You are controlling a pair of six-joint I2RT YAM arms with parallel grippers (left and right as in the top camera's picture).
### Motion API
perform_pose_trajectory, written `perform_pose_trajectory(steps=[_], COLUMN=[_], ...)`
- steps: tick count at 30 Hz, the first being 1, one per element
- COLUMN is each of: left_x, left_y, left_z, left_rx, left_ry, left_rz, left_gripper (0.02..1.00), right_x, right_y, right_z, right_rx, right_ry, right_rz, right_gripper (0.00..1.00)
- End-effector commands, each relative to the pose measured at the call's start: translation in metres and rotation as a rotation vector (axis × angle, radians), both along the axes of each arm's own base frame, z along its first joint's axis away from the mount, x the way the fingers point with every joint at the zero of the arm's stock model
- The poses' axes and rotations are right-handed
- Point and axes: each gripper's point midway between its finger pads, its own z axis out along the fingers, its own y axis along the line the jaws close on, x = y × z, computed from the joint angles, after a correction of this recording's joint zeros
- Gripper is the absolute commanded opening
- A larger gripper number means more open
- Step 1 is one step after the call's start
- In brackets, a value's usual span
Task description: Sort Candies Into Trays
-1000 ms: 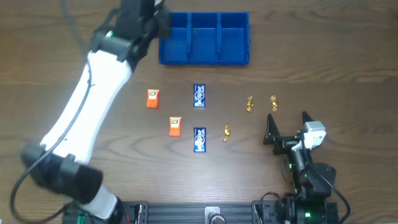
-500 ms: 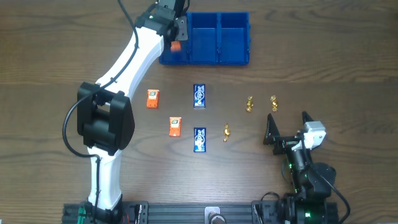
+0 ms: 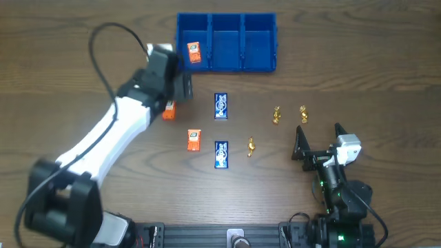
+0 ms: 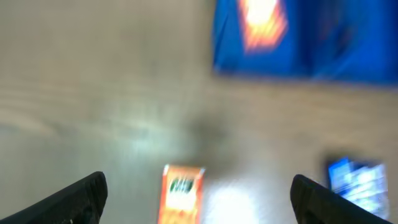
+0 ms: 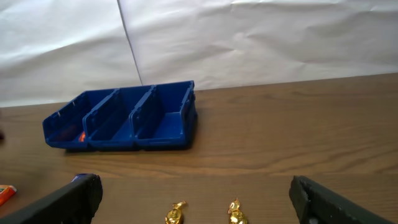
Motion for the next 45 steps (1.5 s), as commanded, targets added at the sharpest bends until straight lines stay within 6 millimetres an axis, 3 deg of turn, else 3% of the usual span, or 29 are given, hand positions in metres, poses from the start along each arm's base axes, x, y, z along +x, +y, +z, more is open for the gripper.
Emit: perform_pose_trajectory(steps=[1, 8, 16, 20, 24, 30, 33, 35, 38, 40, 43, 45], left_x=[-0.010, -0.024, -0.036, -0.036, -0.038, -0.034, -0.028, -0.010, 0.038, 0.076, 0.113, 0.132], left_y=[0.004, 0.003, 0.014, 0.015, 0.015, 0.012, 0.008, -0.007, -0.042, -0.064, -0.071, -0.070], left_z=[-0.047, -0.089, -0.097, -0.098, -0.109, -0.108, -0.090, -0.042, 0.067, 0.110, 0.112, 0.093], left_rx=[0.031, 0.027, 0.011, 0.014, 0.017, -0.003, -0.039, -0.080, -0.066, -0.086, -0.097, -0.097], left_ry=[0.116, 0.248, 0.321, 0.324, 0.348, 0.333, 0.285, 0.154, -0.160, -0.263, -0.247, -0.190], left_rz=[0.010, -0.005, -0.015, -0.021, -0.021, -0.015, 0.021, 0.019, 0.038, 0.020, 0.026, 0.042], left_gripper=[0.936, 0.904, 0.838, 0.702, 0.638, 0.310, 0.261, 0.261, 0.266, 0.270, 0.294, 0.292], right_x=[0.000, 0.000, 0.000, 0.000, 0.000, 0.000, 0.000, 0.000, 0.000, 0.000, 0.000, 0.000], right_y=[-0.002, -0.002, -0.002, -0.002, -0.002, -0.002, -0.002, -0.002, -0.002, -0.002, -0.002, -0.002], right_z=[0.000, 0.000, 0.000, 0.000, 0.000, 0.000, 0.000, 0.000, 0.000, 0.000, 0.000, 0.000], right_rx=[0.009, 0.009, 0.009, 0.009, 0.009, 0.009, 0.009, 0.009, 0.009, 0.009, 0.009, 0.009], right_ry=[0.000, 0.000, 0.000, 0.000, 0.000, 0.000, 0.000, 0.000, 0.000, 0.000, 0.000, 0.000], right_rz=[-0.010, -0.010, -0.010, -0.010, -0.010, -0.010, -0.010, -0.010, -0.010, -0.010, -0.010, -0.010], right_gripper=[0.998, 1.000, 0.998, 0.998, 0.998, 0.998, 0.998, 0.998, 0.998, 0.998, 1.000, 0.998])
